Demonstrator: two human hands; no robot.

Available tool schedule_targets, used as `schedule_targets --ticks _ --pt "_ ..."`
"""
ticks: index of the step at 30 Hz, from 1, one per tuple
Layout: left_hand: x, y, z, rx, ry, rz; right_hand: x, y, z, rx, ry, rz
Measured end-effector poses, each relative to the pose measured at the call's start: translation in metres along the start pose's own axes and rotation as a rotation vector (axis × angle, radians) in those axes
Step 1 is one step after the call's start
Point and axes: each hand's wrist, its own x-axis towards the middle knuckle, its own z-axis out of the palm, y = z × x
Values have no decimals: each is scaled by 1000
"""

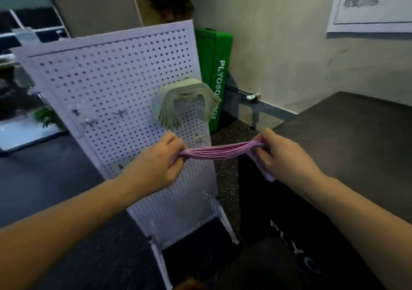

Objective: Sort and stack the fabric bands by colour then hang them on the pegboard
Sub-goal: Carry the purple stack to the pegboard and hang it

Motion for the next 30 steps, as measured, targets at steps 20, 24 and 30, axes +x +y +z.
schedule_targets --ticks 20,24,30 --pt "-84 -140 -143 338 378 -100 120 -207 59 37 187 -437" --pt "-75 -172 -136 361 375 -137 145 -227 73 16 194 -395" --pt "-75 -193 -107 303 411 -244 158 -233 113 15 124 -295"
